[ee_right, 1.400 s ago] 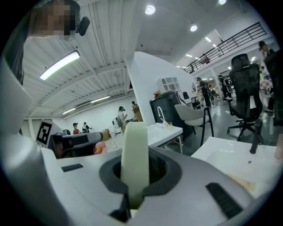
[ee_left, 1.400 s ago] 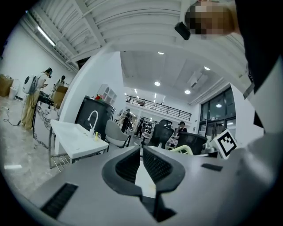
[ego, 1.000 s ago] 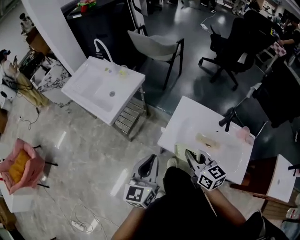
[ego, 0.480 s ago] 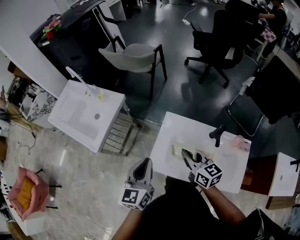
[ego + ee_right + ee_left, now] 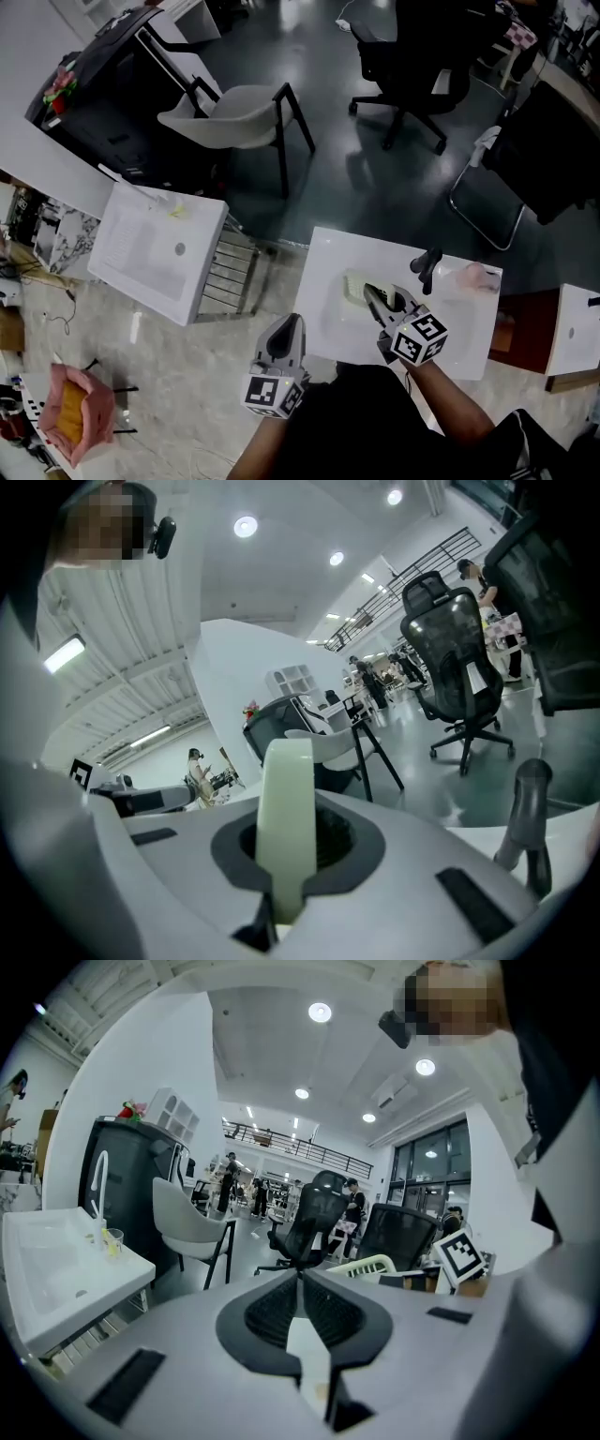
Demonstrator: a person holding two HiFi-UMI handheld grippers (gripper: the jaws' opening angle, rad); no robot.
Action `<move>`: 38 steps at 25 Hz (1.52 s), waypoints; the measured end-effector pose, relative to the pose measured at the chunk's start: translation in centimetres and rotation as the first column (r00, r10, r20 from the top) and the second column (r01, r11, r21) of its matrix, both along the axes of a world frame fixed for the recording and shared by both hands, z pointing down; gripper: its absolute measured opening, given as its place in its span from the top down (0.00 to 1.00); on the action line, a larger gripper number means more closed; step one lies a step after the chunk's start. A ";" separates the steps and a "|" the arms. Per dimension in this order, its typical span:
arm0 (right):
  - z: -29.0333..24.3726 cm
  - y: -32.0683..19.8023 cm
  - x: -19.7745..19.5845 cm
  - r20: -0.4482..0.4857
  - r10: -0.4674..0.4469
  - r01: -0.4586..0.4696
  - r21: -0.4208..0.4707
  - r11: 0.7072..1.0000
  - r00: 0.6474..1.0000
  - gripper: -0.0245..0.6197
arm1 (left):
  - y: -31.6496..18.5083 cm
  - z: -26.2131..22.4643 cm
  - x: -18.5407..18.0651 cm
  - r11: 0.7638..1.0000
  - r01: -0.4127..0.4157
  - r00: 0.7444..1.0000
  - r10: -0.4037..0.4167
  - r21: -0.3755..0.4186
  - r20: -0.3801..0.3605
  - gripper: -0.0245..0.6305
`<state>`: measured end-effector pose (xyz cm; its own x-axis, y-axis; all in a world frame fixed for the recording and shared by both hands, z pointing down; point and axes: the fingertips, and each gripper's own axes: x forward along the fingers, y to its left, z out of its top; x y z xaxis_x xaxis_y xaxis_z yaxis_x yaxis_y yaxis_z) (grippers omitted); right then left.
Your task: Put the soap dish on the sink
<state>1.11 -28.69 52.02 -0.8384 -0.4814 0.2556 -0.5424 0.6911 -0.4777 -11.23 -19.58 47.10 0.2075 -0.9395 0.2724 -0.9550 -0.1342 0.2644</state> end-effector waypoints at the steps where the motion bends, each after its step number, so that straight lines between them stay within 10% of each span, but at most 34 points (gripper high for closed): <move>1: 0.0 -0.3 0.4 0.018 0.019 -0.019 -0.011 1.000 1.000 0.95 | -0.2 0.0 0.2 1.000 -0.005 1.000 0.005 0.000 0.006 0.93; 22: 4.7 -3.7 -3.0 0.072 0.164 -0.144 -0.225 0.964 0.984 0.95 | -3.6 2.6 -1.6 0.995 -0.093 0.995 0.093 -0.036 -0.021 0.93; 38: 13.7 -9.0 -10.2 -0.121 0.180 -0.210 -0.329 0.921 0.976 0.95 | -11.0 5.4 -6.9 0.948 -0.313 0.946 0.306 -0.056 -0.106 0.93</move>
<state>-9.14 -37.70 65.69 -0.7037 -0.5054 0.4995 -0.7001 0.3734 -0.6086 -18.12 -30.57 52.46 0.5131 -0.8037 0.3013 -0.8394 -0.3967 0.3714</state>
